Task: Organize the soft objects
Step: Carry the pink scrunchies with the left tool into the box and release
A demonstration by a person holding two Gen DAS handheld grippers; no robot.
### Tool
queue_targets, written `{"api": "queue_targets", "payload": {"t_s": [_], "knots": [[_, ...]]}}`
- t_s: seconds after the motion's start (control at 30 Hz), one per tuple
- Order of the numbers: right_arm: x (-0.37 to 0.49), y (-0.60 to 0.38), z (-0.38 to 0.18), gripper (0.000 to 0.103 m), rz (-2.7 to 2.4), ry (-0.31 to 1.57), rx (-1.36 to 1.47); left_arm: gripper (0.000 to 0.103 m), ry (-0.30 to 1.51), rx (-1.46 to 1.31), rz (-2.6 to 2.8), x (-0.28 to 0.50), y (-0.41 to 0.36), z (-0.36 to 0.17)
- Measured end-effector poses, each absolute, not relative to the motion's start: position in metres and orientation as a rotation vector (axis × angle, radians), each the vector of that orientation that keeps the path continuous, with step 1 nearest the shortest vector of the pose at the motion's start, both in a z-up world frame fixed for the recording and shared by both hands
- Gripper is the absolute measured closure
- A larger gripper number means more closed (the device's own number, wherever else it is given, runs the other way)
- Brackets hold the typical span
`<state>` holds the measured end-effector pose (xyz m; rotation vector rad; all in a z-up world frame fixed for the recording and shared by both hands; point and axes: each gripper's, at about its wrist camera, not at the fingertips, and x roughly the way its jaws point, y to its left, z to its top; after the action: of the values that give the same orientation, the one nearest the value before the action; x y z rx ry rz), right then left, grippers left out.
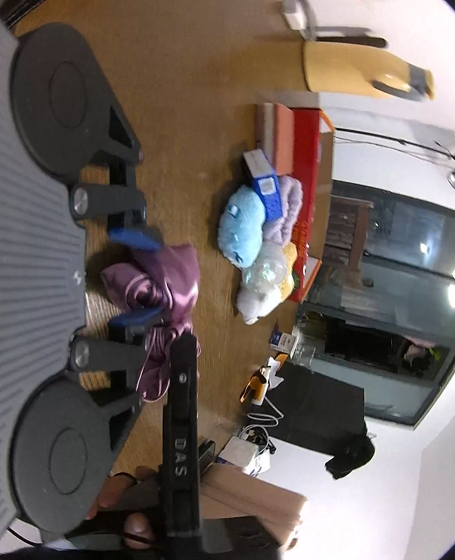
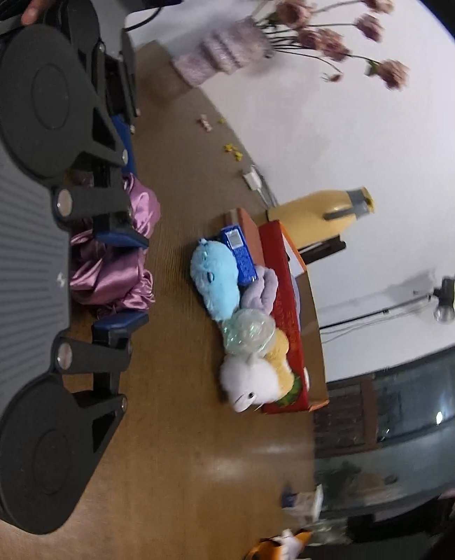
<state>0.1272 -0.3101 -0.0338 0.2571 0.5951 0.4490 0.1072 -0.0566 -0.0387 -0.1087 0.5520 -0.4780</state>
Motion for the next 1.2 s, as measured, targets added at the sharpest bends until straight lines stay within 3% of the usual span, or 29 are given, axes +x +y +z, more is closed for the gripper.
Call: {"api": "queue_targets", "payload": {"t_s": [0.13,0.2,0.27,0.53,0.67,0.87,1.03,1.2], "knots": [[0.123,-0.318,-0.037,0.065,0.451,0.607,0.303,0.061,0.590,-0.182,-0.491,0.114,-0.051,-0.041],[0.123,-0.317,-0.039,0.065,0.453,0.611,0.315,0.072,0.605,-0.207,-0.511,0.117,-0.050,-0.043],[0.124,-0.317,-0.040,0.065,0.455,0.612,0.326,0.075,0.607,-0.214,-0.521,0.117,-0.051,-0.042],[0.138,-0.320,-0.046,0.066,0.482,0.638,0.360,0.081,0.627,-0.219,-0.531,0.130,-0.055,-0.040],[0.146,-0.318,-0.041,0.088,0.496,0.654,0.331,0.083,0.660,-0.290,-0.569,0.145,-0.049,-0.037],[0.162,-0.319,-0.002,0.093,0.508,0.580,0.289,0.084,0.578,-0.291,-0.629,0.170,-0.051,0.002],[0.231,-0.322,0.058,0.093,0.512,0.449,0.197,0.084,0.496,-0.304,-0.650,0.252,-0.052,0.054],[0.371,-0.311,0.102,0.093,0.476,0.438,0.111,0.084,0.503,-0.286,-0.586,0.385,-0.063,0.084]]}}
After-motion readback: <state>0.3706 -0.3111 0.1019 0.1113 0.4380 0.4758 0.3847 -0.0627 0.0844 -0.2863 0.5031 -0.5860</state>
